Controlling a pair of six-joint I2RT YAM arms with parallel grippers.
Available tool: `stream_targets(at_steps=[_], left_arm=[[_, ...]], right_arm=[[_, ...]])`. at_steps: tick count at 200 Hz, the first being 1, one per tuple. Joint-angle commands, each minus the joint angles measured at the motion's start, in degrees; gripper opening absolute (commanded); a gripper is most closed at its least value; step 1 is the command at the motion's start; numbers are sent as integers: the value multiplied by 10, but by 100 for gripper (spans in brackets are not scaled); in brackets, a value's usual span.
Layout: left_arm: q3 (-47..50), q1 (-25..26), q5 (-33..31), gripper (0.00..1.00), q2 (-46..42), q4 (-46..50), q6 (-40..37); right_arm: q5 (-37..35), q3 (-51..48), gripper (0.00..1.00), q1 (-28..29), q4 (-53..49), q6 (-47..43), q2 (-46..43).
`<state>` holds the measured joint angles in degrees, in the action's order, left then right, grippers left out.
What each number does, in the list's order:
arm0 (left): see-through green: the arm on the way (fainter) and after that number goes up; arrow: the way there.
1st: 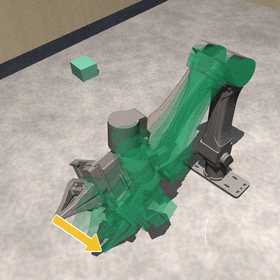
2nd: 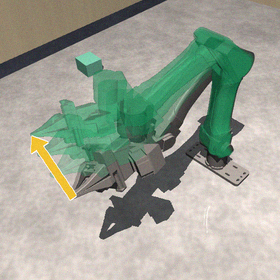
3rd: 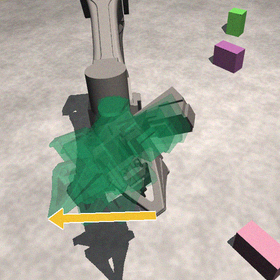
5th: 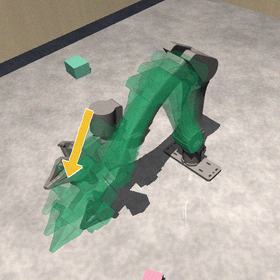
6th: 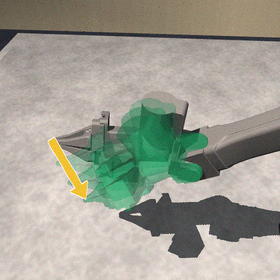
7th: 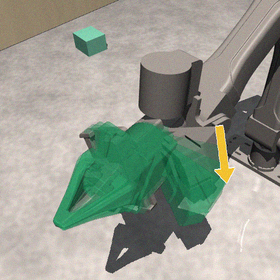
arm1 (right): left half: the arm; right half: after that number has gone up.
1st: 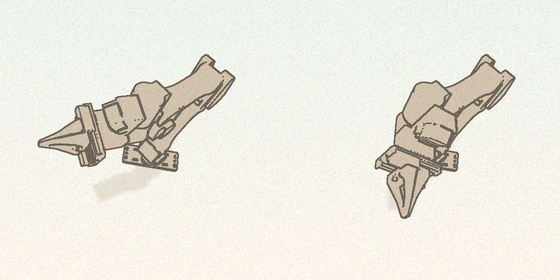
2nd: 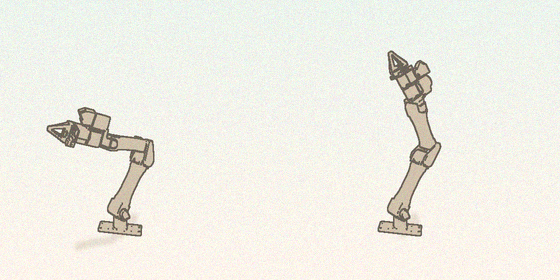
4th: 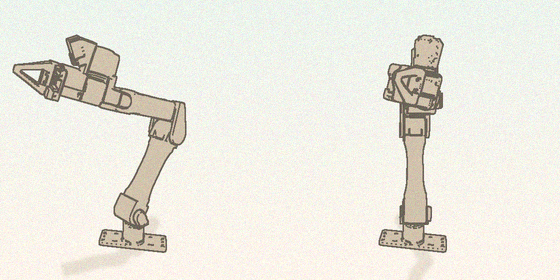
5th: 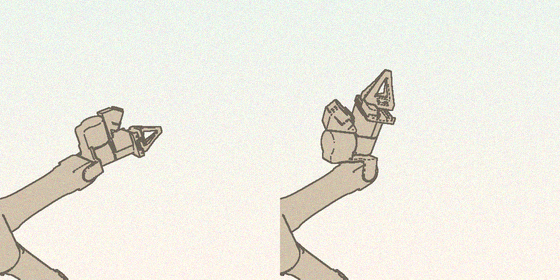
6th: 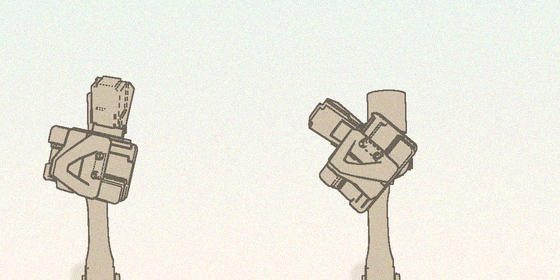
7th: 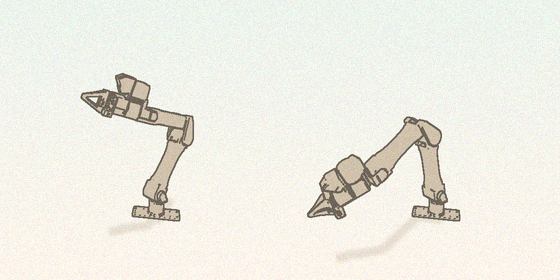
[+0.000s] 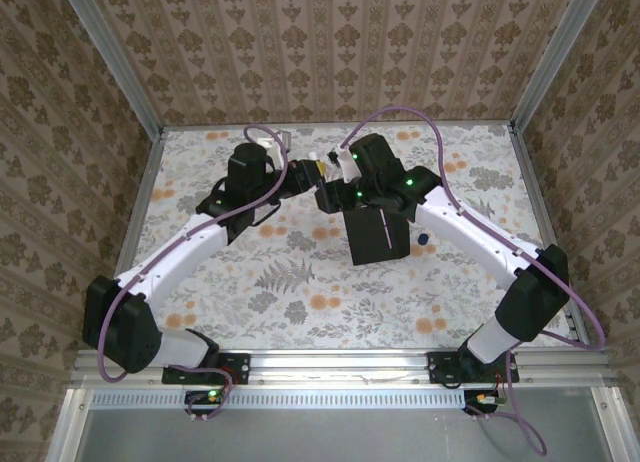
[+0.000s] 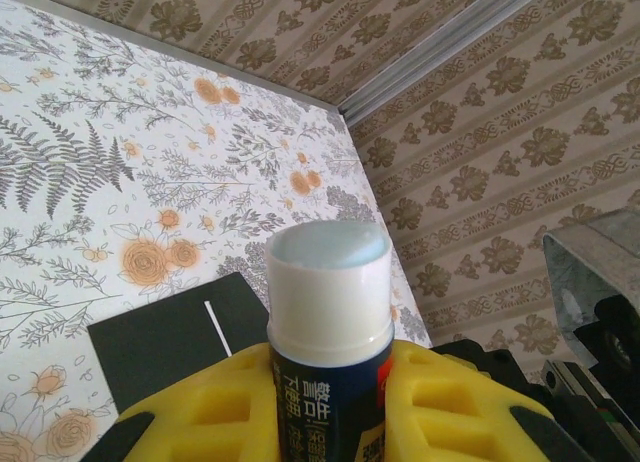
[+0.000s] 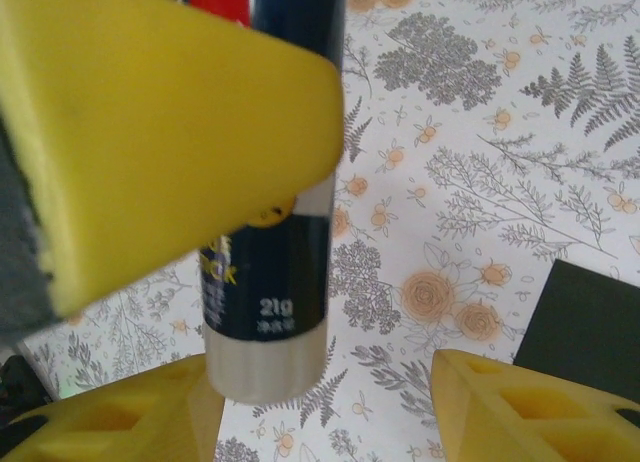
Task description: Place the letter into the envelope and seal it
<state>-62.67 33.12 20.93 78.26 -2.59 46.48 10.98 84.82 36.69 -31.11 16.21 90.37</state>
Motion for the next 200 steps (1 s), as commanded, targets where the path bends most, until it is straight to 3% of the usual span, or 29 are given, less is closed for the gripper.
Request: stream_targets(at_steps=[1,151,200], left_arm=[[-7,5,2,0,-19,-17,9],[-9,8,30,0,-14,-41,28],[-6,9,51,0,-14,-60,32]], right_arm=[[0,11,56,2,23,-6,-2],[29,-5,27,-10,62,9,-4],[86,-29,17,-30,96,24,-23]])
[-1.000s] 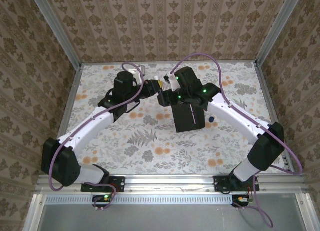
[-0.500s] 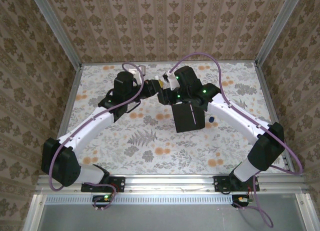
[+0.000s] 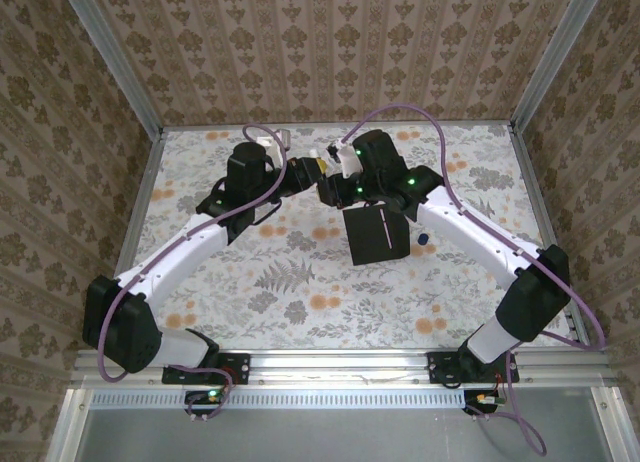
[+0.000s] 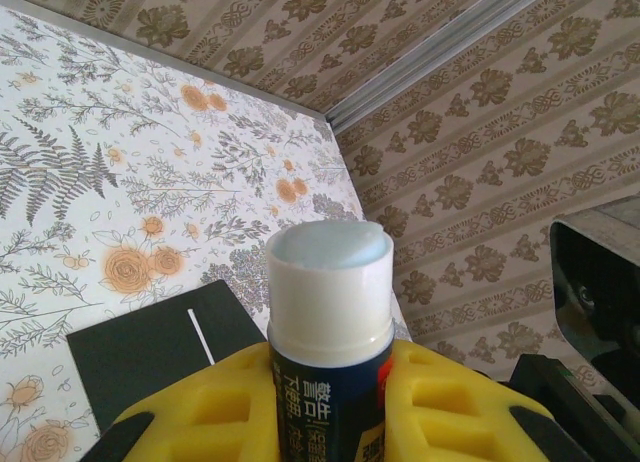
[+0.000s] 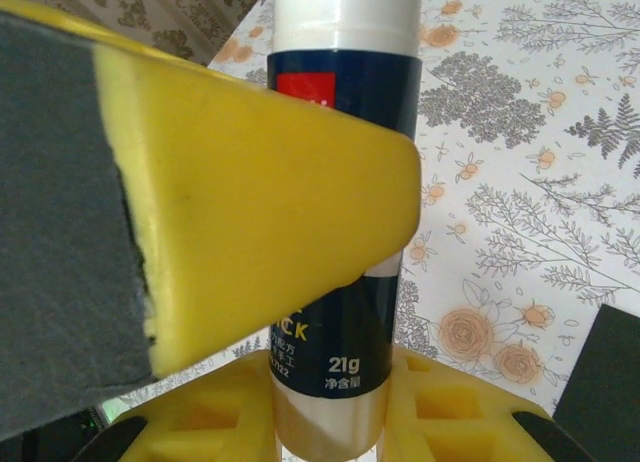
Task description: Place the letter into the envelope and seal it
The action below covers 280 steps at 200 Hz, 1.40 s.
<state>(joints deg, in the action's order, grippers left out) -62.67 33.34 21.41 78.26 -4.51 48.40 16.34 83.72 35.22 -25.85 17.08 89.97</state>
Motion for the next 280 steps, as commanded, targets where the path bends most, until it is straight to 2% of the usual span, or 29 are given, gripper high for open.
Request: stream_targets(at_steps=[1,21,47,89,120,172,193,227,243,264,280], left_arm=[[-6,7,47,0,-15,-41,12],[-5,7,63,0,-16,-55,10],[-3,5,101,0,-18,-87,3],[-2,3,194,0,-13,-180,8],[-5,3,245,0,-9,-245,16],[-10,7,335,0,21,-402,93],[-16,11,358,1,32,-429,108],[-22,12,361,1,36,-408,93],[-24,9,349,0,34,-375,77],[-27,-2,315,0,27,-300,46],[-29,-13,269,0,17,-221,10]], right_arm=[[33,-19,17,-16,44,16,-20],[88,-39,16,-34,74,26,-35],[205,-72,17,-72,143,58,-61],[419,-113,17,-133,327,191,-82],[494,-105,18,-138,405,253,-90],[543,-78,18,-138,424,268,-115],[554,-67,18,-137,420,264,-122],[547,-54,18,-137,375,231,-123],[530,-42,21,-137,303,182,-122],[470,-16,31,-139,164,95,-122],[400,4,44,-138,64,41,-121]])
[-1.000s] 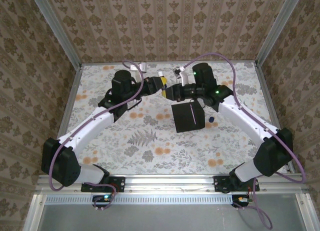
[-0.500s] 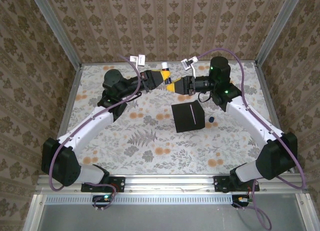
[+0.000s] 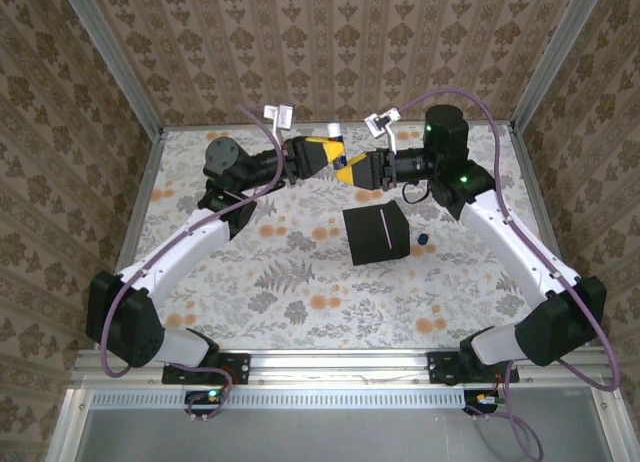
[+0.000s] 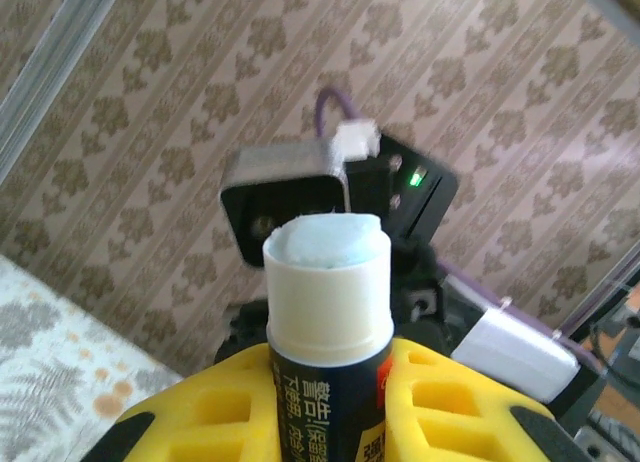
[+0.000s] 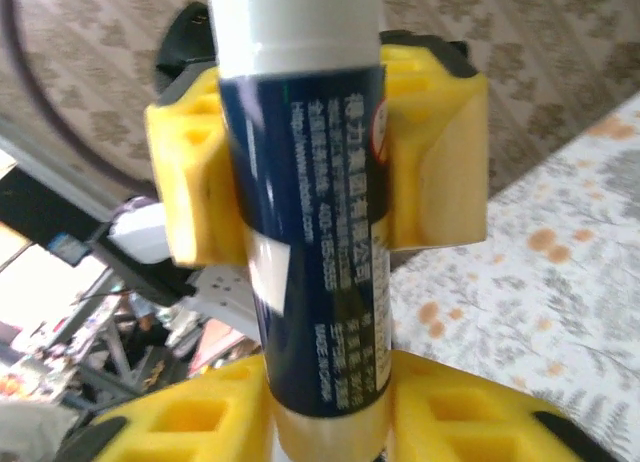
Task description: Place the letter into the envelope and seal it
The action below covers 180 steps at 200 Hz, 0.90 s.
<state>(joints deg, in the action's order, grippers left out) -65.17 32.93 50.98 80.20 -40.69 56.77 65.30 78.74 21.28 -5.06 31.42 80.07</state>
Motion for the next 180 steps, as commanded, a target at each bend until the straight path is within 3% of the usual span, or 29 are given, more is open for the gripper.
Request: stream_targets(at_steps=[1,19,39,77,120,180], left_arm=[[-5,-10,-30,0,-3,147,-77],[-22,-14,-106,0,-14,267,-130],[-41,-13,-199,0,-21,365,-164],[-50,-6,-293,0,-25,425,-151],[-52,19,-353,0,-28,455,-136],[-45,27,-348,0,-32,449,-122]], right_arm=[[-95,55,45,2,-148,-105,-22],[-189,61,59,7,-212,-132,-23],[-296,67,64,33,-262,-156,-18],[-482,86,65,103,-315,-168,35],[-561,112,65,152,-330,-162,95],[-568,108,65,163,-298,-159,111]])
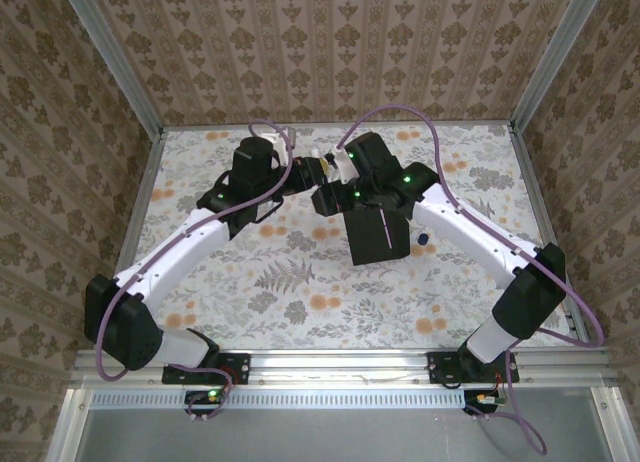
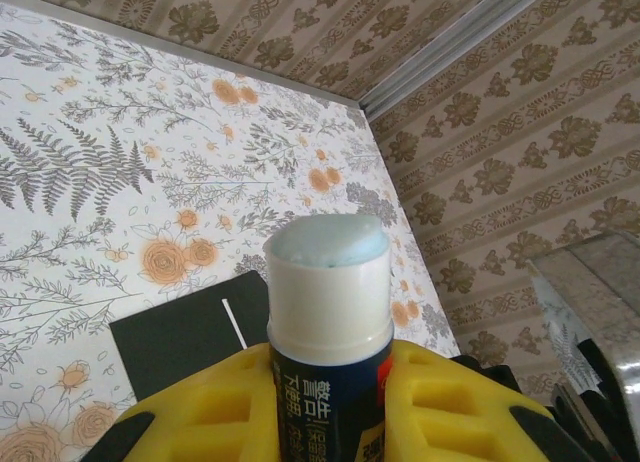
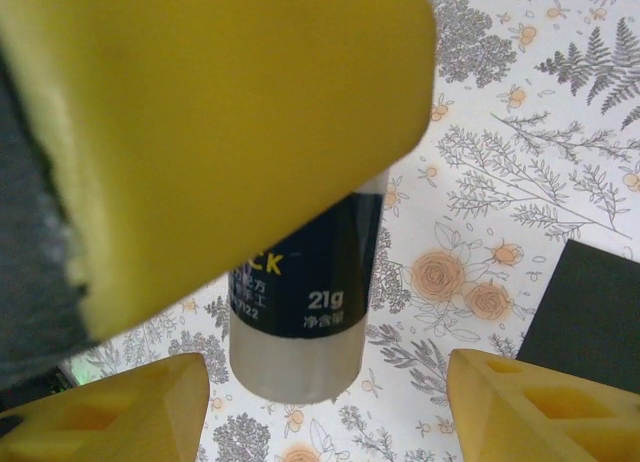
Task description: Place the letter into the envelope and seal it
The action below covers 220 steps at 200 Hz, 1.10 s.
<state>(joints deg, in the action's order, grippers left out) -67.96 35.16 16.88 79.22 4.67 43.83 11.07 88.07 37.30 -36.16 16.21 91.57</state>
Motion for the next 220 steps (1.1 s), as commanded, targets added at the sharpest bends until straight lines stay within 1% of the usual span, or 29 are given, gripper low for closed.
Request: stream_targets(at_steps=[1,32,66,81,87,96,115,125,147,174,202,220], left_arm=[[-17,5,-7,0,-22,-4,8],[-10,7,2,0,-23,-12,15],[1,8,12,0,-26,-31,29],[2,9,17,0,-27,-35,32],[3,9,17,0,-26,-36,33],[4,10,20,0,-27,-37,34],[7,9,24,0,-26,-44,38],[8,10,27,0,-25,-45,38],[8,10,32,0,-23,-47,39],[12,9,38,0,-25,-50,38],[14,6,51,0,-29,-60,34],[17,2,69,0,-32,-77,32]], right_arm=[[-26,15,65,2,13,-7,-4],[-25,12,63,2,26,-7,-5],[-20,2,57,1,49,-4,-11],[-14,-2,56,1,50,-6,-14],[-13,-3,55,1,68,-5,-15],[-11,-5,52,1,72,-5,-17],[-9,-7,40,1,76,-7,-19],[-6,-14,35,1,84,-8,-23],[2,-30,29,-2,106,-8,-38],[13,-44,24,-6,121,-12,-56],[47,-63,22,-18,143,-16,-80],[97,-80,22,-37,165,-4,-99]])
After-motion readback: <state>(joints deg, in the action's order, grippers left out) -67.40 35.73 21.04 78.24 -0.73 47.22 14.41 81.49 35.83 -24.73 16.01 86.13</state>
